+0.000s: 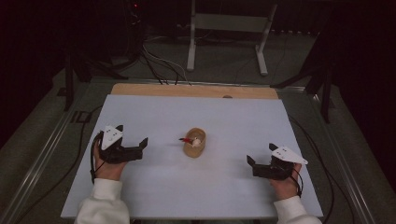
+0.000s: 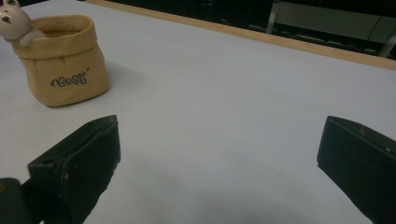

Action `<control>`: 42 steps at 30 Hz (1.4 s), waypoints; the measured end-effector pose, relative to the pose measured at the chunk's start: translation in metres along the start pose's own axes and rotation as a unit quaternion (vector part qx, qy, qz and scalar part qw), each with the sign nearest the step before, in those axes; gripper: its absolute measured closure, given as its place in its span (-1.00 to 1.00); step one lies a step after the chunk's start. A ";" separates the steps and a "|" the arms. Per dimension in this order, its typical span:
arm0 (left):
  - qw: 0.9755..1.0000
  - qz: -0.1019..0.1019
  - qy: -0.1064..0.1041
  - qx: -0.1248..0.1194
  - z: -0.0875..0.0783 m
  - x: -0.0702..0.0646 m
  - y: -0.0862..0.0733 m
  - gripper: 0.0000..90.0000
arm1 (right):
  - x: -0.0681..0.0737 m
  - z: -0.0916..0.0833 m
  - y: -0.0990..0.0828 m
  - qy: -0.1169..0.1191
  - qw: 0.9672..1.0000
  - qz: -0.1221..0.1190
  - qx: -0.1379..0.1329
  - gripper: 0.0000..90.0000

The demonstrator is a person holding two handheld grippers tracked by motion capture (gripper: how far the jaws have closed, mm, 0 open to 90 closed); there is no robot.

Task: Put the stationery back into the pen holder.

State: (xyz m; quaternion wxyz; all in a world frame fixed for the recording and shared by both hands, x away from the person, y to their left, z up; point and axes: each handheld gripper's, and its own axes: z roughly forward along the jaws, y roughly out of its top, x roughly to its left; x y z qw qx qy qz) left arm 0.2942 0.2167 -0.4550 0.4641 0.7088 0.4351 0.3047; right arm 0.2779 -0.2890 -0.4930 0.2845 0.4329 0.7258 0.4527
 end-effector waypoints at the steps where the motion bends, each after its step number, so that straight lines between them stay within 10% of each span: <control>1: 1.000 0.000 0.003 -0.001 -0.001 0.000 -0.003 -0.99 | 0.000 0.000 0.000 0.000 1.000 -0.001 0.000 -1.00; 14: 1.000 -0.003 0.023 -0.004 -0.021 0.009 -0.036 -0.99 | 0.002 -0.003 -0.002 0.004 1.000 0.001 -0.012 -1.00; 42: 0.999 -0.028 0.025 -0.001 -0.035 0.021 -0.054 -0.99 | 0.001 -0.003 -0.008 0.000 1.000 0.001 0.003 -1.00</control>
